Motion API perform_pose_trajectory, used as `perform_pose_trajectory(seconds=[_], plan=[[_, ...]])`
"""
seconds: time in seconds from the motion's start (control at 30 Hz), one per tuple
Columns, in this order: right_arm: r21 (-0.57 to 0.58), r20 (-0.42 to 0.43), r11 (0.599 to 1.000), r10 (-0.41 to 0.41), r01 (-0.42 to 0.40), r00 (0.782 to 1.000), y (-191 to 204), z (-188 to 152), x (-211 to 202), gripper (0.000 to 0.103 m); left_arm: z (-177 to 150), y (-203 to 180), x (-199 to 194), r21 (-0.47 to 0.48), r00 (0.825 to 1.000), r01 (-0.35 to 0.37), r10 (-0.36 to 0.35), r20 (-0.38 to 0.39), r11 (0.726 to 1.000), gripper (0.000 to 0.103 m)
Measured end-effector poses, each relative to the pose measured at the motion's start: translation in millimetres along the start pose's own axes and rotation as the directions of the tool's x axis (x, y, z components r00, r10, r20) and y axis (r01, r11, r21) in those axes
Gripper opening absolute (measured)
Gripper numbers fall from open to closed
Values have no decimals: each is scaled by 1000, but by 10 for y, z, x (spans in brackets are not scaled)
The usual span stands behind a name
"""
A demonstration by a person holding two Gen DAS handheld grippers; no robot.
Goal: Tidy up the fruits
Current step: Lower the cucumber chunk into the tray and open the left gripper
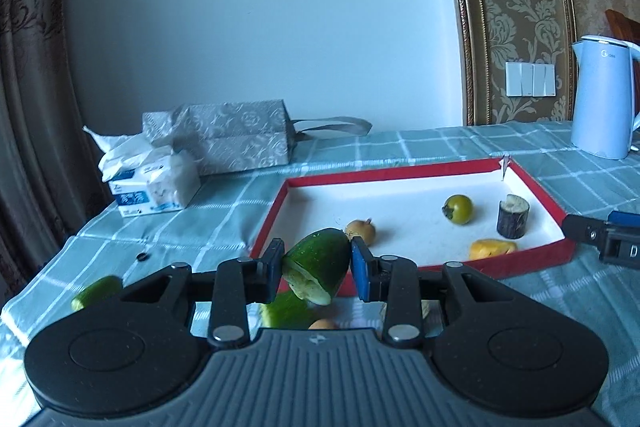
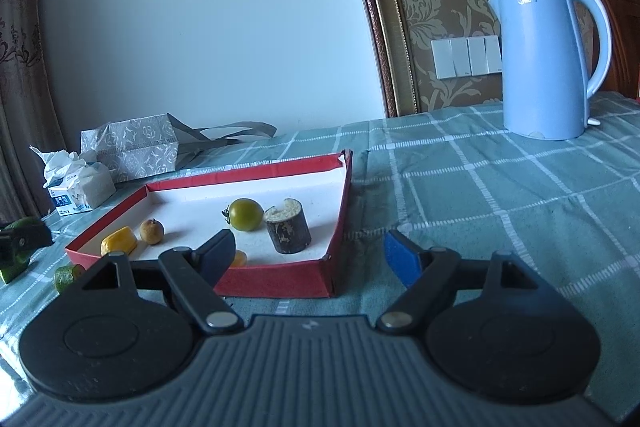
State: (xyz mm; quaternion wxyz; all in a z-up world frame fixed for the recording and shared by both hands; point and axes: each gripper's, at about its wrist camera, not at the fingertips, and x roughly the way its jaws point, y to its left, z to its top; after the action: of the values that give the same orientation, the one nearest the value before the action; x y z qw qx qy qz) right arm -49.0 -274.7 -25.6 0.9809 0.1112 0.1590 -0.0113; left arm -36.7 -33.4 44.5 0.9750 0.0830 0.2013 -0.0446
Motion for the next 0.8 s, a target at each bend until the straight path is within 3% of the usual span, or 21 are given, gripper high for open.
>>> perform_pose_trajectory(seconds=[0.8], plan=[[70, -56, 997, 30, -26, 998, -83, 10, 122, 80, 357, -317, 1033, 25, 987, 39, -35, -154, 999, 36]])
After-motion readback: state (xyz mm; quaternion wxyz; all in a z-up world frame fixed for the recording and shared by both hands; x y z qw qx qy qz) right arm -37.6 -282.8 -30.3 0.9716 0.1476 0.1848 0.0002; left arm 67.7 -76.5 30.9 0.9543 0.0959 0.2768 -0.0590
